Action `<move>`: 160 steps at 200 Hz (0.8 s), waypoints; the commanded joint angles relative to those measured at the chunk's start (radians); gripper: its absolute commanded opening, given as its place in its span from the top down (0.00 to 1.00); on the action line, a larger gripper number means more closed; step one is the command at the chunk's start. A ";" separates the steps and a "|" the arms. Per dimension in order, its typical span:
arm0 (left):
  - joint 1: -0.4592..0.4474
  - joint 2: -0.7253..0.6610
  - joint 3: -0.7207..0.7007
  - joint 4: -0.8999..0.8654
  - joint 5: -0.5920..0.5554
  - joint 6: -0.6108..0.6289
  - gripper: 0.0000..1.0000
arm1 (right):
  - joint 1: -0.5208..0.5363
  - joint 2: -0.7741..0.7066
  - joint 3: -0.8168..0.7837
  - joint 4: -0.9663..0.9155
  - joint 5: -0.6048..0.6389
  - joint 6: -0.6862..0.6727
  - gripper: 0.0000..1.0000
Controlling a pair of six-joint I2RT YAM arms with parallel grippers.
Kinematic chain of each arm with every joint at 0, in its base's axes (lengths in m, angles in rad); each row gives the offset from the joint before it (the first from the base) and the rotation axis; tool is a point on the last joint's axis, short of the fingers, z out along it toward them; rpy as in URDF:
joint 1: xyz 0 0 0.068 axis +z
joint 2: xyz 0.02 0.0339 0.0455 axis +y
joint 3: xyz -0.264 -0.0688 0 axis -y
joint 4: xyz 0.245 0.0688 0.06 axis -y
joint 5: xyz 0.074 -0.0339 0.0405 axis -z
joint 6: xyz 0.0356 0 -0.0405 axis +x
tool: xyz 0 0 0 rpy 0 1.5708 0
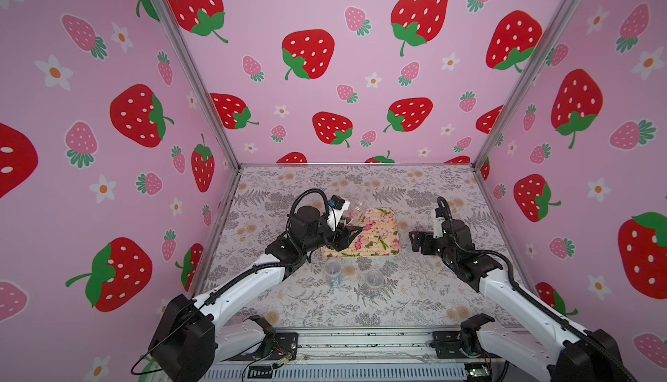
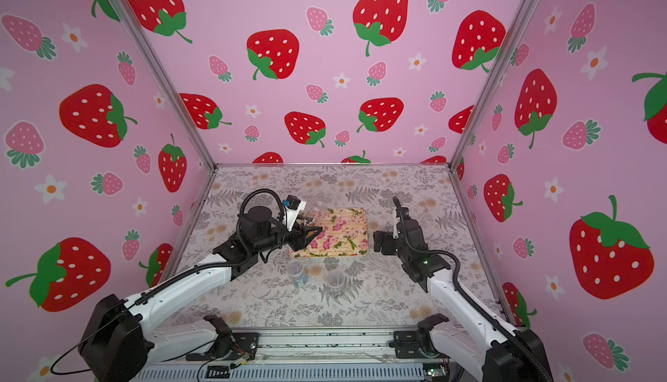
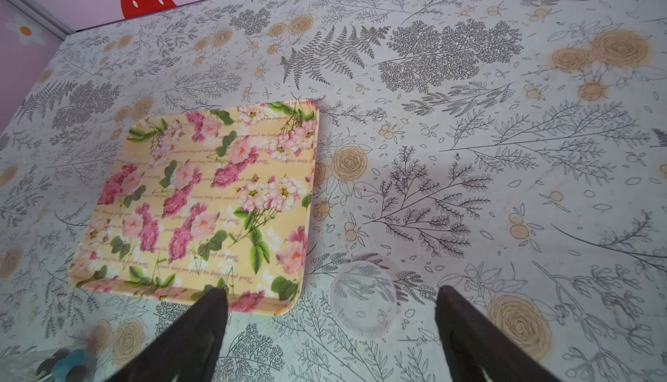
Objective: Pour the candies out of the jar
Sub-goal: 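Pour the candies out of the jar onto the tray.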
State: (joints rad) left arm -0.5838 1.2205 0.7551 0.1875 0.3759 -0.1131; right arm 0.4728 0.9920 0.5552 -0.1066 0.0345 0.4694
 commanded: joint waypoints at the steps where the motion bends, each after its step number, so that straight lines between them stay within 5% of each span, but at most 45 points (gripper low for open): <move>1: 0.009 0.030 0.005 -0.051 0.004 0.055 0.52 | -0.004 -0.016 0.028 -0.044 -0.025 0.029 0.08; 160: -0.008 0.392 0.318 -0.497 -0.222 0.416 0.53 | -0.004 -0.158 -0.006 -0.085 -0.079 0.016 0.06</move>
State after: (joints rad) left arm -0.5800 1.5730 0.9829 -0.1848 0.2329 0.1856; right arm 0.4728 0.8627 0.5552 -0.1608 -0.0200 0.4774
